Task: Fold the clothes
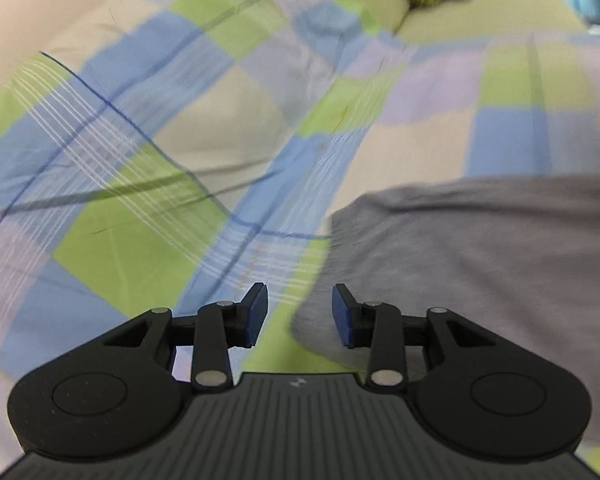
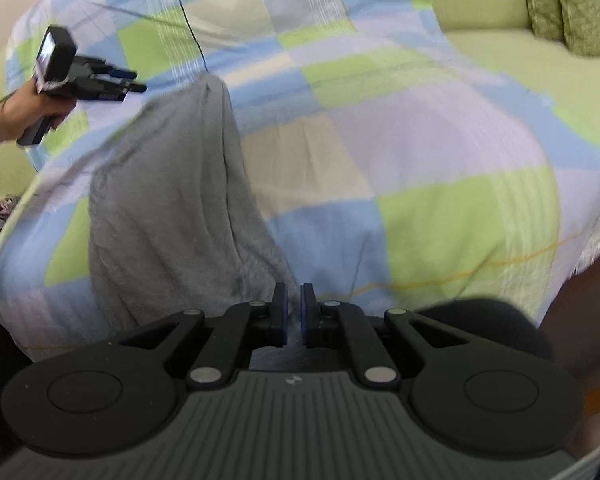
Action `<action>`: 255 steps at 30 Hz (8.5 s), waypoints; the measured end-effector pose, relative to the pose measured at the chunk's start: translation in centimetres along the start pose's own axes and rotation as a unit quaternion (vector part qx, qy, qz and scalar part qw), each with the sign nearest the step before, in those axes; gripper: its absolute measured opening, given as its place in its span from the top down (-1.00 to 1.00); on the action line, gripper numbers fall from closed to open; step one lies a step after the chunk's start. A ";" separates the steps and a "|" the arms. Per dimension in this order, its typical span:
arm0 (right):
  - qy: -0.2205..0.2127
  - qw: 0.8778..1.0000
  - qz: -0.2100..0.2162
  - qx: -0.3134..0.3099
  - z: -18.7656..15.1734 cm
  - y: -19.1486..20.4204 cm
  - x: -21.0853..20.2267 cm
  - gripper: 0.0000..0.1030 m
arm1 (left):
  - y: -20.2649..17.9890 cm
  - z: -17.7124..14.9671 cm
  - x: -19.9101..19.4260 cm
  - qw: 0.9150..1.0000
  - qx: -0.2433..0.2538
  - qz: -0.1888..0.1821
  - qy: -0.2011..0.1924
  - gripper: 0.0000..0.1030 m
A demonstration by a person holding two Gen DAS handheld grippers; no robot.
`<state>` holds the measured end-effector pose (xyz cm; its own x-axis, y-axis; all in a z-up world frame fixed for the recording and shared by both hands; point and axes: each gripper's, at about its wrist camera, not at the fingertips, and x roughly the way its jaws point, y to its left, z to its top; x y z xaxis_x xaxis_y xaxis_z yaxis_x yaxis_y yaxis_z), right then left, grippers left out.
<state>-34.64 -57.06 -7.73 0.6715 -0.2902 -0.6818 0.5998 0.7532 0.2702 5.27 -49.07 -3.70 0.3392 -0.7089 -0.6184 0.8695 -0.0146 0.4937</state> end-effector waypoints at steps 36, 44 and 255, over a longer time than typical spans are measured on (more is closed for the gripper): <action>0.023 0.994 0.080 -0.064 0.8 -1.1 3.6 0.96 | -17.6 -8.7 -8.9 0.849 -0.487 -0.201 -0.035 1.00; 0.010 0.981 0.096 -0.170 -1.0 2.9 1.0 0.71 | -16.3 -10.0 -10.9 0.853 -0.474 -0.215 -0.029 1.00; 0.017 0.919 0.313 0.239 25.7 0.3 29.2 0.29 | 11.8 -14.4 9.7 0.645 -0.718 -0.251 -0.076 -0.24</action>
<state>-3.68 -80.47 -10.07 0.9410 0.1370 -0.3095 0.2281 0.4187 0.8790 24.00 -45.97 -12.66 -0.0580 -0.9315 -0.3591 0.3301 0.3216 -0.8875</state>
